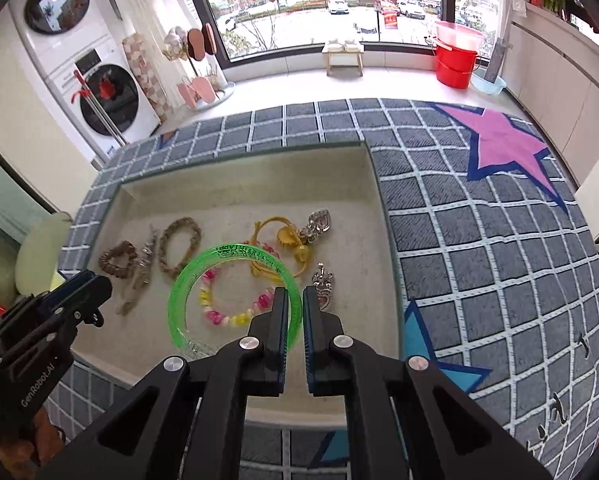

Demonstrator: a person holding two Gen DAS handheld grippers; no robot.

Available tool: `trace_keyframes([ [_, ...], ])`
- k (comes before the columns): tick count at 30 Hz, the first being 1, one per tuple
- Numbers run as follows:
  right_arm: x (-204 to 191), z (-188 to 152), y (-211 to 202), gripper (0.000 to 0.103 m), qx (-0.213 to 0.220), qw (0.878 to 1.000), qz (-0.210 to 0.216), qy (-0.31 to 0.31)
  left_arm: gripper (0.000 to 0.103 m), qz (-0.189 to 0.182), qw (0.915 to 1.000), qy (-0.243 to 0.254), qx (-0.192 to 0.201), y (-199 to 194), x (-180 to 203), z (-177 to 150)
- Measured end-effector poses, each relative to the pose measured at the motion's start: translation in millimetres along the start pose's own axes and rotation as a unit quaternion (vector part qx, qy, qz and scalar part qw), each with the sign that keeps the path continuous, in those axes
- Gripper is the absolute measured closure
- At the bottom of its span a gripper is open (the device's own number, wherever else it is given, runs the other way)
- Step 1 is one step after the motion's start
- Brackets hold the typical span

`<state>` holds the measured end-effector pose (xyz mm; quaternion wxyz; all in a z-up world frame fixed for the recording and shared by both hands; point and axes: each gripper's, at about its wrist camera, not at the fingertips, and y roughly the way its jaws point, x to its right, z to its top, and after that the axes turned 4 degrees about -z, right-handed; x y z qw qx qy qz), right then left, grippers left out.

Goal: Organize jewelry
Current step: 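Carry the black claw clip with the left gripper while the right carries the green bangle into the tray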

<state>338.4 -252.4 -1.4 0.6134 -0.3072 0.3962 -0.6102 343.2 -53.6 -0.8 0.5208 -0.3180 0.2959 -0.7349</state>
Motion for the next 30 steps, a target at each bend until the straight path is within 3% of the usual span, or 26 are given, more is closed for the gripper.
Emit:
trace_keyframes([
  [20, -2.7, -8.8, 24.8, 0.095, -0.008, 1.000, -0.012, -0.015, 0.067, 0.033, 0.9972, 0.055, -0.037, 38.9, 17.5, -16.5],
  [30, 1.8, -9.8, 25.2, 0.095, -0.015, 1.000, 0.000, -0.006, 0.066, 0.042, 0.9971, 0.056, -0.030, 38.0, 20.5, -16.5],
])
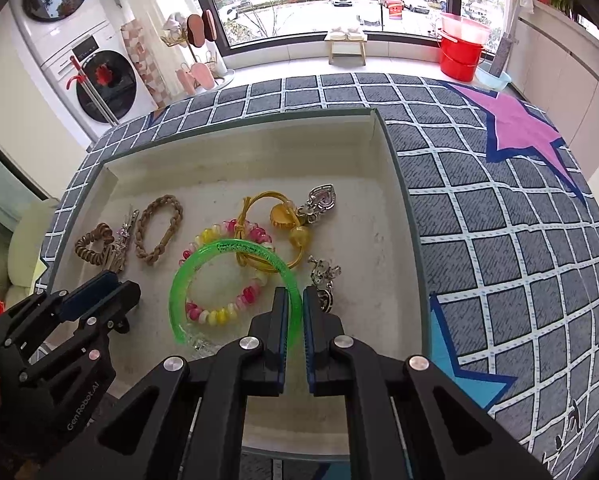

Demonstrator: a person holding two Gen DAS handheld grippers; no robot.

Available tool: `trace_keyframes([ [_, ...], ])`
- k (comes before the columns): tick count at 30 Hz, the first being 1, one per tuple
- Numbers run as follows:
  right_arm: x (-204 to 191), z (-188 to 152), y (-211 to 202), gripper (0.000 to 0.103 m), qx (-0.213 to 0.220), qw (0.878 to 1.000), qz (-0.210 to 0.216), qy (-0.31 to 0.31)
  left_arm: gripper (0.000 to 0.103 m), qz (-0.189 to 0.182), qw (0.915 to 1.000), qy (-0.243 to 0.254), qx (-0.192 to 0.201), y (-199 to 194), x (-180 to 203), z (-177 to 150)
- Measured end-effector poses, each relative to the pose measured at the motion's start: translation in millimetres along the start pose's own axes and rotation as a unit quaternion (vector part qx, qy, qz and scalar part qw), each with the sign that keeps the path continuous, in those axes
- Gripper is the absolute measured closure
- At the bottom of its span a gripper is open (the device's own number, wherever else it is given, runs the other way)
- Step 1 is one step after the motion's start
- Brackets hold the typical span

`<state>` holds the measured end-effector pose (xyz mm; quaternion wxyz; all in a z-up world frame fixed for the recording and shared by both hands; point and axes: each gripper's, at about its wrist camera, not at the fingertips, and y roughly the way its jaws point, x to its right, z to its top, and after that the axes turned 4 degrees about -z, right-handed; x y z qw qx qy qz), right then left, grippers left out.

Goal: Organize jewelry
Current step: 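Carry the black claw clip with the left gripper while the right carries the green bangle into the tray, then open the left gripper to drop the claw clip while the right releases the green bangle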

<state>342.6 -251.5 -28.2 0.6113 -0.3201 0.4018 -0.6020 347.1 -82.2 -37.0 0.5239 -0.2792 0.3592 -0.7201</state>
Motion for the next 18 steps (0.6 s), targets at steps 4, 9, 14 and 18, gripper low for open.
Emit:
trace_keyframes([
  [4, 2.4, 0.2, -1.6, 0.094, -0.001, 1.000, 0.008, 0.008, 0.066, 0.005, 0.9999, -0.004, 0.010, -5.2, -0.6, 1.3],
  [9, 4.3, 0.0, -6.2, 0.084, 0.002, 1.000, 0.017, 0.015, 0.064, 0.010, 0.9997, -0.012, 0.019, -10.3, -4.6, 3.7],
  [14, 1.8, -1.5, -13.6, 0.061, 0.015, 1.000, 0.014, 0.011, 0.001, 0.030, 0.9981, -0.014, 0.051, -21.6, -6.7, 3.0],
  [18, -0.3, -0.4, -16.1, 0.061, 0.015, 1.000, 0.017, 0.008, 0.001, 0.031, 0.9985, -0.015, 0.043, -23.0, -9.9, 5.3],
])
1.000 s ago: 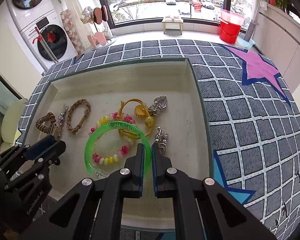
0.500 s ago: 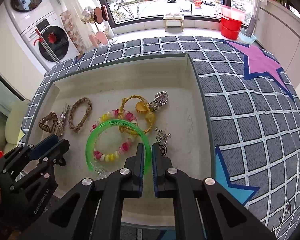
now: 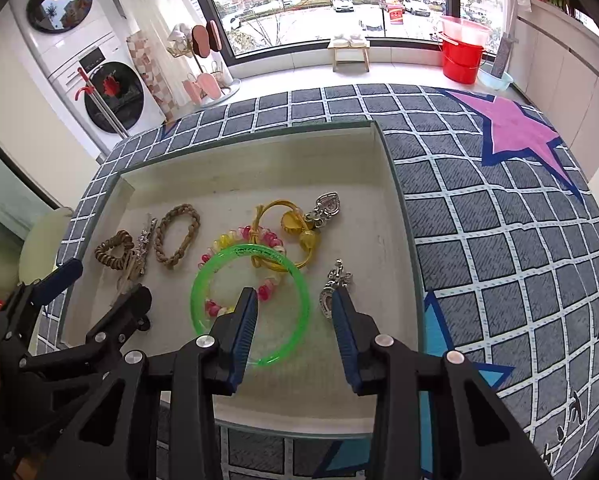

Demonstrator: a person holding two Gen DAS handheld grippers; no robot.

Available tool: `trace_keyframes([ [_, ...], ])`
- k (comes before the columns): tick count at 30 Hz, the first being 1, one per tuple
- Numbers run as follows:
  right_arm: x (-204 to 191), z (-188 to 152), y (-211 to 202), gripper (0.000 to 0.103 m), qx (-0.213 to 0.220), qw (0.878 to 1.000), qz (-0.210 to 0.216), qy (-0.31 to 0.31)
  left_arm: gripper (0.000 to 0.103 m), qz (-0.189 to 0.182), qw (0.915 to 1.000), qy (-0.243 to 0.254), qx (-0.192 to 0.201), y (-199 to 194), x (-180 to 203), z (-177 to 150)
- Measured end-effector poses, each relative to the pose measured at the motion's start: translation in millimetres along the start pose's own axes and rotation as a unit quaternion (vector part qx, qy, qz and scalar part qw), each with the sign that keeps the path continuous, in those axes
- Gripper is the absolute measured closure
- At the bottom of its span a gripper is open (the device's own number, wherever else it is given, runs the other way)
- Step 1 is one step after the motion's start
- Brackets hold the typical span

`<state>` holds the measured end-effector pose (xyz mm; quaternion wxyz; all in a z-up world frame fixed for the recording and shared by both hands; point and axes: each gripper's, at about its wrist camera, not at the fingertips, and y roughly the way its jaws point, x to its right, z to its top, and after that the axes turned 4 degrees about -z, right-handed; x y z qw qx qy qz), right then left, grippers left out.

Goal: Organize jewelry
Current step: 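Open the left gripper to drop the claw clip while the right releases the green bangle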

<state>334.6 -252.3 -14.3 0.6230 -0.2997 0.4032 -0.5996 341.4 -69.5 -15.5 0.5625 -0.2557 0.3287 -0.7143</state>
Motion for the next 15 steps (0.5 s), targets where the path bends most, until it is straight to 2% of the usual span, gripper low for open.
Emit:
trace_keyframes([
  [8, -2.0, 0.5, -3.5, 0.060, -0.005, 1.000, 0.000, 0.001, 0.001, 0.004, 1.0000, 0.000, -0.006, -4.6, -2.2, 0.5],
  [13, -1.3, 0.3, -9.4, 0.040, -0.002, 1.000, -0.001, 0.002, 0.000, 0.005, 0.9999, -0.005, -0.011, -8.0, -4.2, 0.7],
  [15, -1.8, 0.3, -11.7, 0.029, -0.002, 1.000, 0.001, 0.002, 0.000, 0.004, 0.9999, -0.006, -0.015, -8.9, -5.0, -0.3],
])
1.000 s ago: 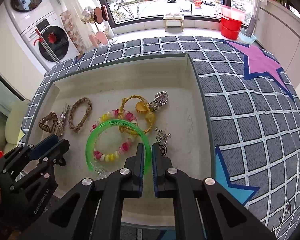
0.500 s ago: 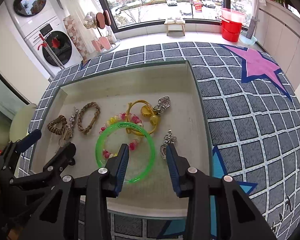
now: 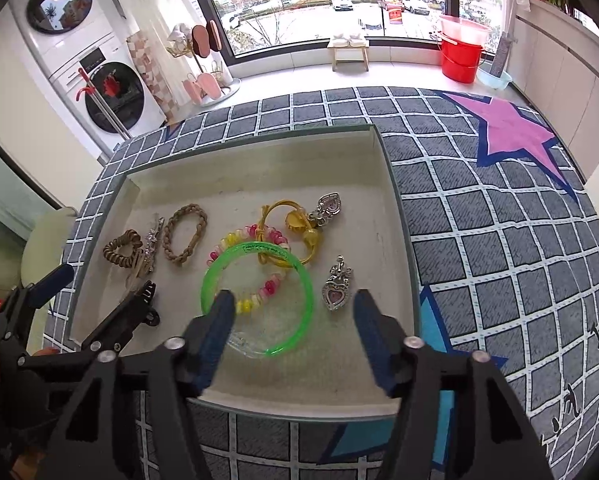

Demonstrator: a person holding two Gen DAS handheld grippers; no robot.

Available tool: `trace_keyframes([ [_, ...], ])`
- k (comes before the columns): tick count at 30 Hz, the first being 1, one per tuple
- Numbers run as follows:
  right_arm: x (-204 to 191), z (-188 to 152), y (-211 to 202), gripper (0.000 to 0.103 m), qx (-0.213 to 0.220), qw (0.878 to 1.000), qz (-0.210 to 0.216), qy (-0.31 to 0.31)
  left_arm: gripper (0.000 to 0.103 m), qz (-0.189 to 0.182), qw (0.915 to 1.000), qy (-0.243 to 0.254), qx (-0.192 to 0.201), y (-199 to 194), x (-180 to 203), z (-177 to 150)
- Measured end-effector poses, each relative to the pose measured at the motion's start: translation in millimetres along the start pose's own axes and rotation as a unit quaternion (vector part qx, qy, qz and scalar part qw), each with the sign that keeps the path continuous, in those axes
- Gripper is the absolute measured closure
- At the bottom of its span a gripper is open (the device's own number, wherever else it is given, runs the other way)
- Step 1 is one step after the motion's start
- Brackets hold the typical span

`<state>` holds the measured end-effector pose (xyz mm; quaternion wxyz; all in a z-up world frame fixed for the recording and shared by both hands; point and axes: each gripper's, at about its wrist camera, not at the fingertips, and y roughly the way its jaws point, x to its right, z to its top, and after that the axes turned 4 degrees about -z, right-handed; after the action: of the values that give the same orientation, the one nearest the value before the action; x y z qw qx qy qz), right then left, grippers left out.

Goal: Organize jewelry

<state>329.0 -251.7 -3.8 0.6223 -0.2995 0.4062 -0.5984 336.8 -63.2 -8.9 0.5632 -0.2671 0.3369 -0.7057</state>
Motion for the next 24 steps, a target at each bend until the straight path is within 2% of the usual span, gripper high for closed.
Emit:
trace_keyframes([
  [1, 0.1, 0.0, -0.9, 0.022, 0.000, 1.000, 0.002, 0.001, 0.000, 0.000, 1.0000, 0.000, -0.001, -0.6, 0.2, -0.8],
  [5, 0.3, -0.4, -5.7, 0.020, 0.005, 1.000, 0.007, 0.007, 0.000, -0.001, 1.0000, -0.003, -0.004, -3.8, -1.1, -4.1],
  [8, 0.8, -2.0, -9.1, 0.000, 0.011, 1.000, 0.005, 0.007, 0.000, 0.000, 1.0000, -0.003, -0.006, -6.3, -0.4, -6.0],
  [12, 3.2, -6.1, -14.8, 0.000, 0.028, 1.000, 0.002, 0.009, 0.000, 0.003, 1.0000, 0.000, -0.006, -9.8, 0.9, -9.3],
  [16, 5.1, -9.6, -13.2, 0.000, 0.004, 1.000, 0.004, 0.008, 0.000, 0.009, 0.9999, 0.004, -0.004, -15.1, 1.3, -13.4],
  [24, 0.9, -27.5, -19.4, 0.000, -0.001, 1.000, -0.016, -0.015, 0.000, 0.008, 0.9999, 0.005, -0.005, -29.3, 0.1, -24.8],
])
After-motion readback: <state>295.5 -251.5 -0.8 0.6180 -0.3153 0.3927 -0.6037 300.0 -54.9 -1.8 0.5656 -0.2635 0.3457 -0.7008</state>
